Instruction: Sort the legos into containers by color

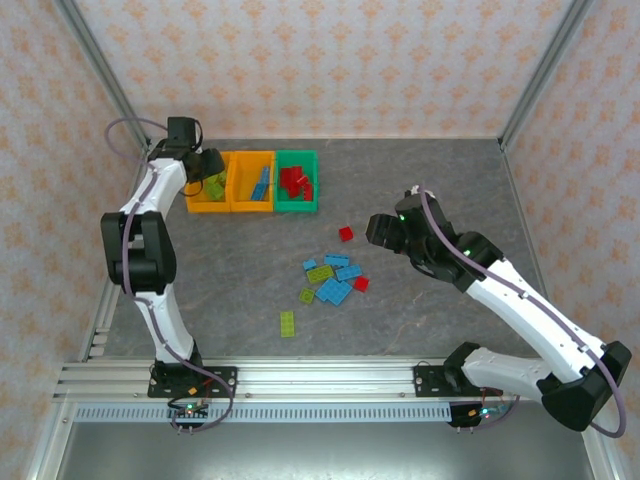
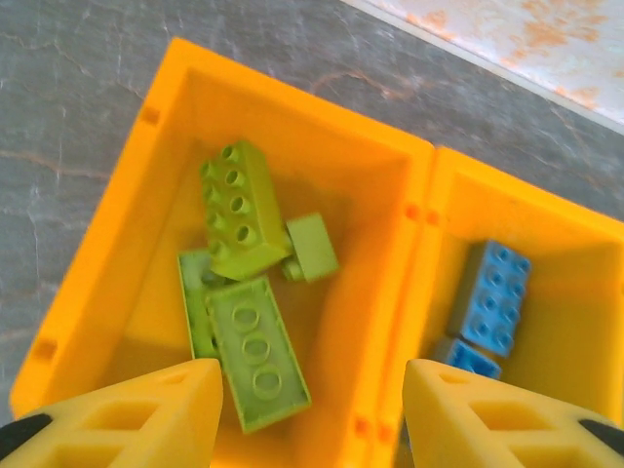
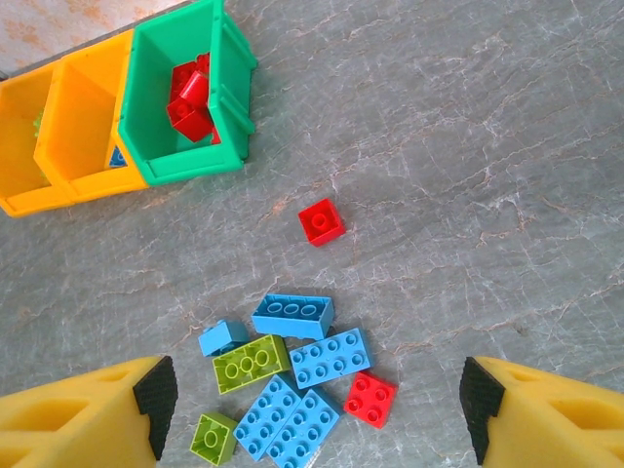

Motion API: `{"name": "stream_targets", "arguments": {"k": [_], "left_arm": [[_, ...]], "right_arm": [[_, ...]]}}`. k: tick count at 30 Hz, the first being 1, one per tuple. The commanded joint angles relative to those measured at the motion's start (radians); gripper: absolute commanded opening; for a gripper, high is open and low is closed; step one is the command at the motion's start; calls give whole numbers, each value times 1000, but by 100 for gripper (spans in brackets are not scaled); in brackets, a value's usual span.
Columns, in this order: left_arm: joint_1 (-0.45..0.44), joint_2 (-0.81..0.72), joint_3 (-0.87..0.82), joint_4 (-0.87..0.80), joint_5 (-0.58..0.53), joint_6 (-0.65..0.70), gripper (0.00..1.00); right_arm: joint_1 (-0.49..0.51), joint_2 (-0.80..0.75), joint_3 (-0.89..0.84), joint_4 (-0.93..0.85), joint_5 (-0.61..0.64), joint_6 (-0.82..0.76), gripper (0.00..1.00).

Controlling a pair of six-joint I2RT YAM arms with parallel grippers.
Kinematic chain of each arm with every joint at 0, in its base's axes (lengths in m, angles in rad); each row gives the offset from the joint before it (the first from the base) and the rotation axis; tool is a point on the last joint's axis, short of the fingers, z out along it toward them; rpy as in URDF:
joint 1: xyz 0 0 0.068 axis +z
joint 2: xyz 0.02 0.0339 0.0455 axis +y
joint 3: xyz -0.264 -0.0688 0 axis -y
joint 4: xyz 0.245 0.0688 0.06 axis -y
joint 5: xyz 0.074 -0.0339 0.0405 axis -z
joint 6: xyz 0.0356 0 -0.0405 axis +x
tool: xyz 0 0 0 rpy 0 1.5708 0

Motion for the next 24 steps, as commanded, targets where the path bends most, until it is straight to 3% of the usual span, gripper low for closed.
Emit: {"name": "stream_targets", "arguments": {"k": [1,4,10,14,17,24], "left_arm": [[-32,-226,-86,34,48,-46,52],[-118,-386,-209,38,44,-67,51],[-411,-558,-415,28,24,-54,50],[-601,-510,-453,-19,28,60,50],[-689,-413,-428,-88,12,129,50],[-724,-227,-397,-81,-33,20,60]], "right_arm": [[4,19,16,5,25,7,79],[4,44,19,21,18,3,79],[4,92,28,40,-10,-5,79],[4,97,21,42,-16,-3,79],[4,91,11,44,-20,4,79],[5,60,-2,30,-6,16,79]]}}
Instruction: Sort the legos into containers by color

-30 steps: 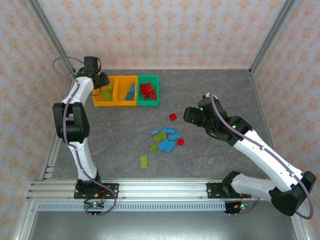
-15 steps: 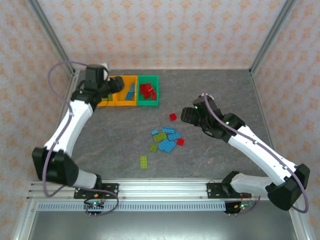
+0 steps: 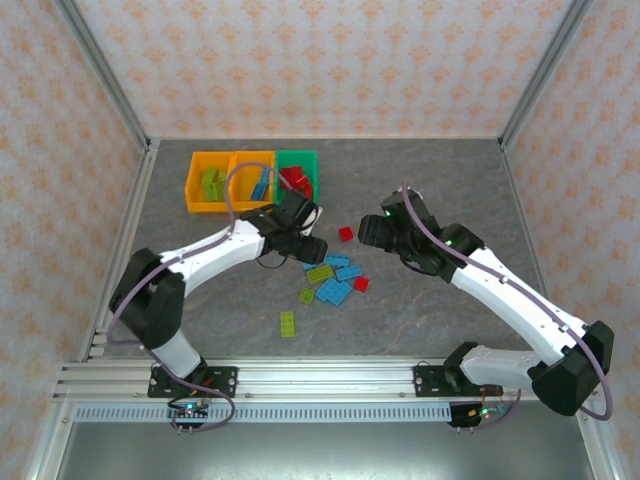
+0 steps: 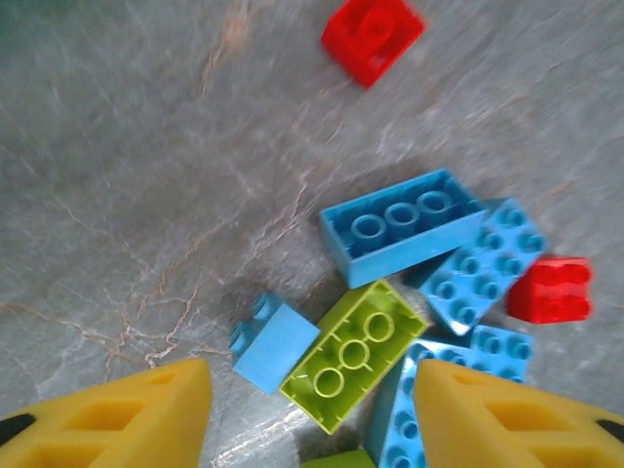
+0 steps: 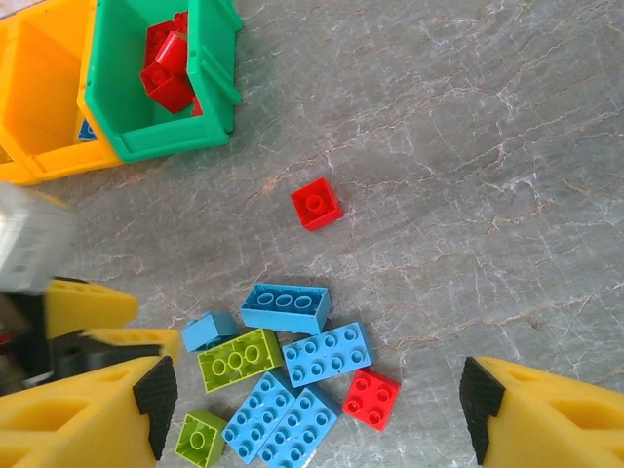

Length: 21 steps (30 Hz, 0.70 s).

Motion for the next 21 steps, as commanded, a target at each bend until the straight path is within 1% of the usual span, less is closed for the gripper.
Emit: {"name": "stream_targets", "arguments": {"k": [1,2,5,7,11,13,16,17,21], "left_arm": [[-3,39,29,-21,-60,-65,63],[-4,54,25,-16,-82,-91,65],[-4,86,28,-23,-124,-163,67],[-4,106,34,-31,-118,-216,66],[-5,151,26,-23,-99,-412,65],[-10,168,16,-15,-105,-485,65],[-13,177,-7,2,-124,-558,64],[-15,176,-15,11,-121,-574,62],[-18,176,-31,31,-103,-592,45]], "right_arm": [[4,-37,-2,-2,20,15,79],[4,-41,-3,-4,23,16,79],[5,-49,-9,-6,28,15,79],[4,-48,-9,-7,31,13,79],[4,-39,-8,7,23,15,79],[4,-33,-8,8,17,15,79],[4,-32,-7,4,15,15,79],[4,-33,-5,-1,17,14,79],[4,-40,-10,-8,30,12,79]]}}
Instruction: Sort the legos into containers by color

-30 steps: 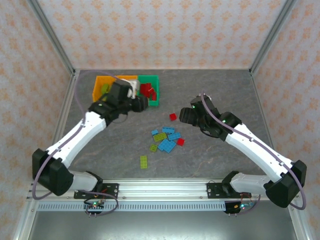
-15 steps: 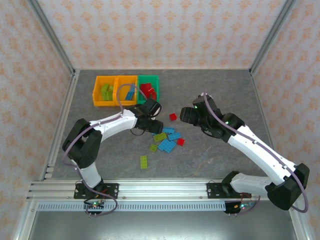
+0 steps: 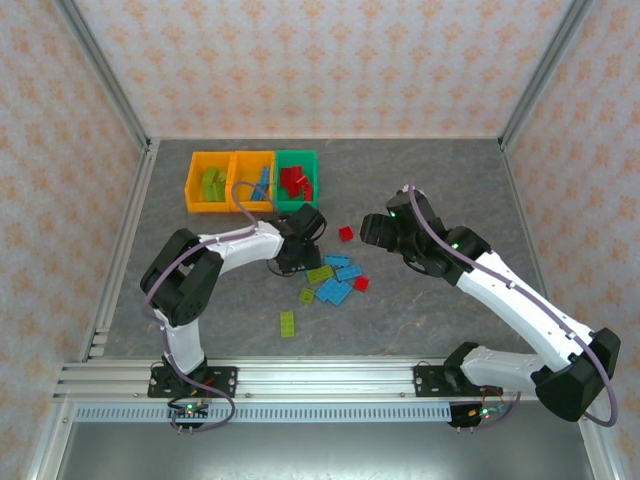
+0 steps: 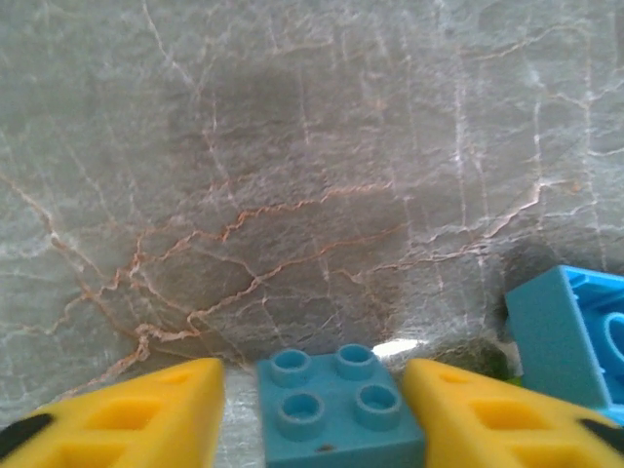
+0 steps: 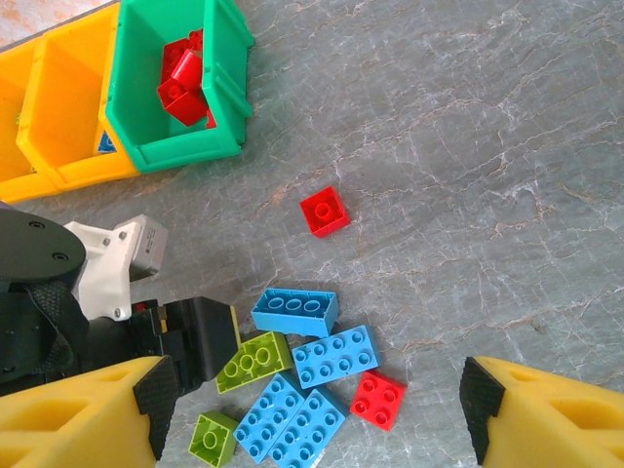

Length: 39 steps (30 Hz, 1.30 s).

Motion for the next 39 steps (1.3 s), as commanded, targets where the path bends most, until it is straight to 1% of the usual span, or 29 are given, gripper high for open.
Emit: {"name": "stream_targets", "arguments": {"k": [1,3,5,7,9,11,13,16,19,21,24,26,27,29,31,33,35,39], "left_arm": [[-10,1,-11,13,-27,-67,40],[-10,-4,-10,4,-35,-65,31],[-10,-21,-3,-9,-47,-59,26],[-10,-54,12,-39,-85,-44,24],[-6,-98,36,-76,-153,-19,23],[12,-150,66,-115,-224,18,23],[55,-182,101,-133,-282,53,22],[167,-202,153,-88,-323,123,21],[258,-162,221,2,-421,200,19],[314,-96,290,46,-434,228,18],[391,48,460,36,-396,233,20],[422,167,607,-10,-374,282,24],[429,210,671,-41,-375,289,28],[443,285,796,-100,-366,308,42],[448,313,865,-141,-363,317,49],[448,292,865,-142,-357,318,53],[448,235,812,-114,-336,312,54],[438,57,652,-64,-272,293,51]], "right_arm": [[4,-8,-12,-7,27,11,79],[4,-6,-13,-1,16,12,79],[4,-1,-14,10,-23,6,78],[7,8,-17,31,-89,-10,78],[20,20,-19,57,-162,-31,79],[44,32,-17,79,-196,-42,79],[56,43,-13,90,-200,-41,79],[57,46,-9,89,-167,-31,79],[57,46,-6,75,-135,-23,79],[57,47,2,59,-125,-19,79],[58,30,11,31,-110,-15,79],[57,11,8,15,-94,-10,79],[57,-1,5,12,-87,-9,79],[57,-31,-7,8,-74,-2,79],[58,-51,-18,9,-62,5,79],[57,-60,-26,9,-52,11,79],[57,-59,-32,15,-45,12,79],[57,-25,-32,27,-39,16,80]]}}
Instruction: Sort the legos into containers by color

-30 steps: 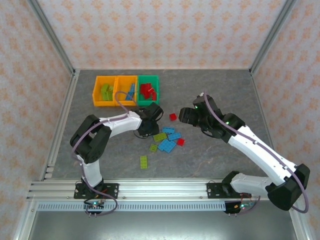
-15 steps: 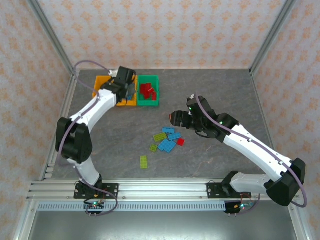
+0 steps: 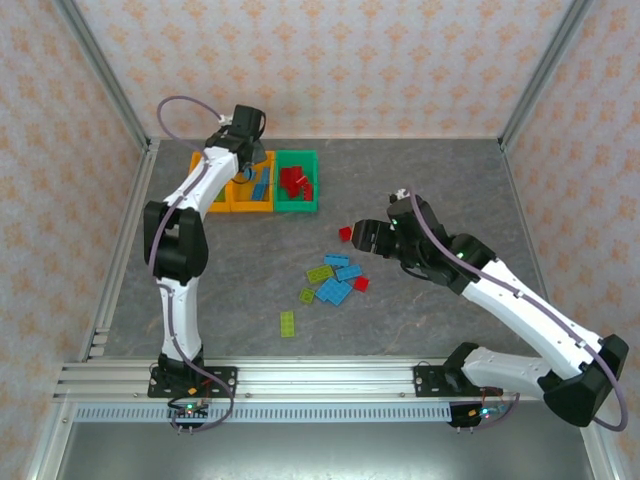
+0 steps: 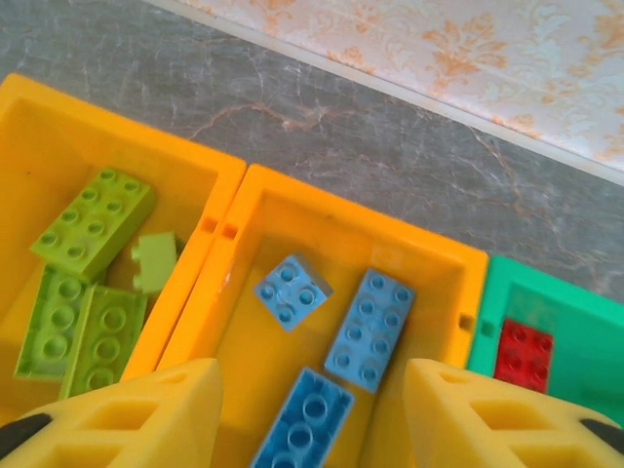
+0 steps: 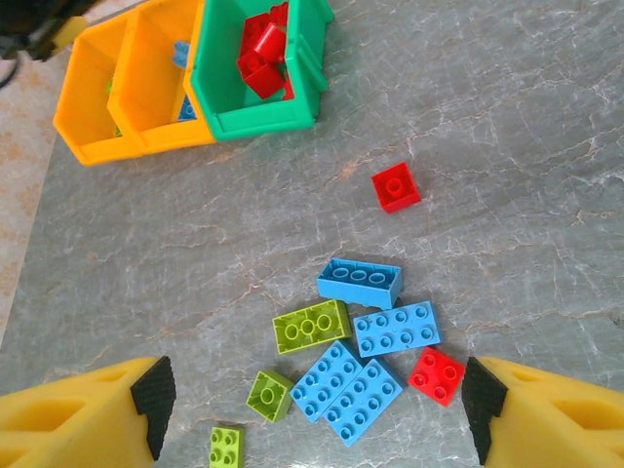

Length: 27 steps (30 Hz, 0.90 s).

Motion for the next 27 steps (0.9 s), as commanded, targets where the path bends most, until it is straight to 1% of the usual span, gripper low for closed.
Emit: {"name": "stream_targets", "arguments": {"k": [1,4,6,8,10,12,13,16,18,19,21,23,27], "left_arm": [[-18,-248,-123,33,52,-7,50],[-54,-444,-288,78,95,-4,49],[-101,-573,-374,85,99,31,48],[-174,-695,-449,73,78,109,47],[-261,-821,-528,56,44,201,46],[-327,-925,-596,33,42,285,45],[-346,-973,-617,4,53,319,45],[-360,-1082,-634,-109,111,383,46],[-360,-1141,-646,-160,160,443,48],[-361,-1171,-666,-170,165,477,49],[-360,-1221,-717,-161,146,530,51],[-361,-1255,-769,-129,113,557,52],[-358,-1277,-830,-70,86,576,61]], "right_arm": [[1,37,-15,-6,47,21,80],[2,92,-2,-8,64,37,80],[1,151,0,5,55,44,80],[0,210,2,24,26,35,81],[-1,289,17,26,-11,28,84],[0,370,35,33,-37,25,88],[0,412,47,41,-56,25,90],[0,529,96,59,-96,35,94],[0,596,127,52,-77,46,96],[0,628,145,47,-66,51,97],[0,679,170,50,-77,49,97],[0,720,190,60,-102,46,97],[1,791,239,32,-110,41,93]]}}
